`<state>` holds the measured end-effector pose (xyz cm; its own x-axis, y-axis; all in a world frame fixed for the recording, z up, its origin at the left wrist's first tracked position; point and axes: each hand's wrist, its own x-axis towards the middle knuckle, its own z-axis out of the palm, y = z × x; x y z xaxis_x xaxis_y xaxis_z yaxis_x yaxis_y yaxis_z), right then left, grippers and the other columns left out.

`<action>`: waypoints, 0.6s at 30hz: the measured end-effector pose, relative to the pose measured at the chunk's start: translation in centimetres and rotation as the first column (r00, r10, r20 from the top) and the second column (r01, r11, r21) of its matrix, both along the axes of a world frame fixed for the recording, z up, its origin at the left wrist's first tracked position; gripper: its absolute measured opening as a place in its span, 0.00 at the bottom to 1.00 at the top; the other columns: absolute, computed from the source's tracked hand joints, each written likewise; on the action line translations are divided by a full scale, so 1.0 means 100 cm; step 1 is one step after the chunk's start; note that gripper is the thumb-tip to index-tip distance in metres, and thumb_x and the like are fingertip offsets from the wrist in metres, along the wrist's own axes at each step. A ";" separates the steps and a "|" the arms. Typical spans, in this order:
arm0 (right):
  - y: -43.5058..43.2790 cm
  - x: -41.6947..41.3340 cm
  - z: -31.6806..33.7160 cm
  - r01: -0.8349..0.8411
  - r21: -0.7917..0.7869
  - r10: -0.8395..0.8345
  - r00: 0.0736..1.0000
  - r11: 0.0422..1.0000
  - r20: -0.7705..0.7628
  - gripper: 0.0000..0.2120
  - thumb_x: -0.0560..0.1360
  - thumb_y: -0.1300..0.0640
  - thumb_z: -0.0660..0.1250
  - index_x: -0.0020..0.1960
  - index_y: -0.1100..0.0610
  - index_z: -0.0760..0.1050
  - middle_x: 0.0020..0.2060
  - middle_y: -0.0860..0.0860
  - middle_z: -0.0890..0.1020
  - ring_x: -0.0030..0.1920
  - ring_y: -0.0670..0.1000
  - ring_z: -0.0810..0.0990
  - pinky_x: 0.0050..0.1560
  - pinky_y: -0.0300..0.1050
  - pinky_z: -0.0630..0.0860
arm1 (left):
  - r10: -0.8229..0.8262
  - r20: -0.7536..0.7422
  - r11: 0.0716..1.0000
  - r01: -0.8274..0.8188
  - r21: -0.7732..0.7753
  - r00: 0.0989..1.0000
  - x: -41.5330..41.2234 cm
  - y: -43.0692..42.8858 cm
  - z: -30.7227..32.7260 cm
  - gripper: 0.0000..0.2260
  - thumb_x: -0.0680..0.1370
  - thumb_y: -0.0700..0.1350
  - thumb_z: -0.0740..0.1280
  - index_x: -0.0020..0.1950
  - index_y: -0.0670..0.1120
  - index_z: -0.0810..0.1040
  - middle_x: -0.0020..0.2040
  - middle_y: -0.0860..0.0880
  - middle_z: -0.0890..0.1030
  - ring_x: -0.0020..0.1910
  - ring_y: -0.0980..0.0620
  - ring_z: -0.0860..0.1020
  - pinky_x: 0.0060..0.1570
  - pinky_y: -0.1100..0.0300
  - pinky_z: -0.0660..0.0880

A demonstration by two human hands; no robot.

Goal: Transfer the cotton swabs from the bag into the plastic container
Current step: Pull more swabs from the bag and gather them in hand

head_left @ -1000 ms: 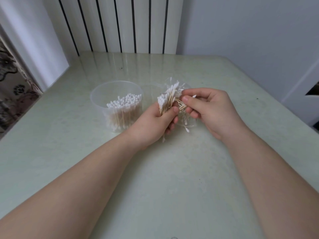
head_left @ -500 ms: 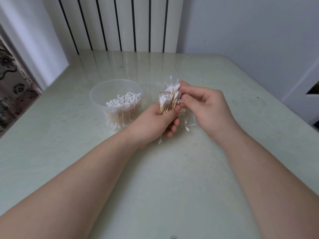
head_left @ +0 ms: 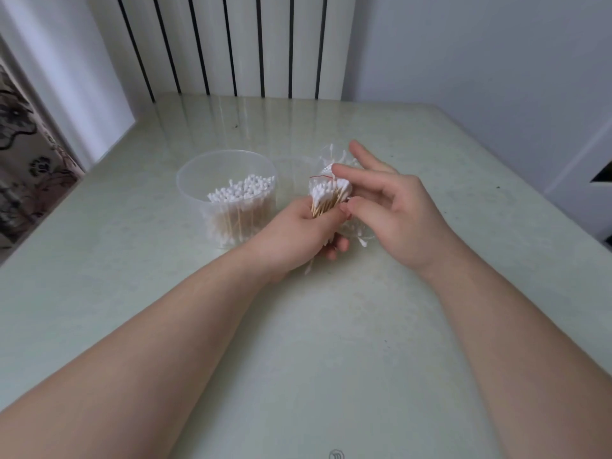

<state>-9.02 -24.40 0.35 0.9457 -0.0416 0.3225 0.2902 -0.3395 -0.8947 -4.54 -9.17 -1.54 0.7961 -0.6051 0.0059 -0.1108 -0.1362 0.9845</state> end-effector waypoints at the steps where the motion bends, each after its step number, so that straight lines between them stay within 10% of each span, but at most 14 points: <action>1: 0.000 0.001 -0.002 -0.009 -0.008 0.009 1.000 1.000 -0.029 0.23 0.78 0.74 0.62 0.71 0.64 0.72 0.66 0.56 0.75 0.50 0.32 0.80 0.53 0.32 0.74 | -0.005 -0.008 1.000 0.005 0.004 1.000 0.000 0.000 0.000 0.12 0.86 0.48 0.60 0.52 0.41 0.78 0.36 0.46 0.79 0.31 0.52 0.76 0.26 0.64 0.70; 4: 0.001 0.000 -0.004 -0.028 0.016 0.029 0.996 0.999 -0.090 0.23 0.79 0.71 0.61 0.73 0.61 0.71 0.37 0.64 0.81 0.33 0.54 0.80 0.40 0.53 0.78 | -0.043 -0.021 0.997 0.041 -0.062 0.999 0.003 -0.001 -0.002 0.15 0.85 0.49 0.62 0.44 0.41 0.78 0.38 0.46 0.80 0.41 0.46 0.81 0.47 0.50 0.80; 7: 0.000 -0.001 -0.001 -0.072 0.049 0.075 0.995 0.996 -0.069 0.21 0.76 0.68 0.63 0.68 0.63 0.75 0.34 0.73 0.77 0.30 0.59 0.76 0.36 0.67 0.75 | -0.065 0.023 0.997 0.066 -0.041 0.998 0.004 0.001 -0.004 0.16 0.83 0.53 0.63 0.40 0.47 0.80 0.39 0.47 0.83 0.46 0.46 0.81 0.59 0.44 0.76; 13: 0.002 -0.002 0.002 -0.041 0.035 0.043 0.997 0.999 -0.062 0.24 0.78 0.69 0.63 0.73 0.60 0.70 0.59 0.53 0.80 0.39 0.52 0.82 0.45 0.43 0.79 | -0.051 0.002 0.997 0.051 -0.052 0.999 0.002 0.000 0.000 0.15 0.86 0.47 0.60 0.41 0.43 0.72 0.33 0.49 0.74 0.31 0.50 0.76 0.38 0.54 0.77; 18: 0.001 -0.002 0.002 -0.061 -0.023 0.059 0.997 0.998 -0.055 0.18 0.76 0.60 0.63 0.64 0.58 0.79 0.37 0.51 0.84 0.36 0.57 0.83 0.43 0.68 0.79 | -0.070 -0.044 0.995 0.067 -0.071 0.997 0.000 0.001 0.003 0.13 0.85 0.47 0.60 0.43 0.43 0.72 0.31 0.49 0.74 0.31 0.51 0.77 0.35 0.60 0.76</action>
<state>-9.21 -24.30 0.58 0.9623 0.0231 0.2709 0.2620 -0.3449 -0.9013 -4.54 -9.08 -1.27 0.7530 -0.6578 0.0137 -0.0712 -0.0608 0.9956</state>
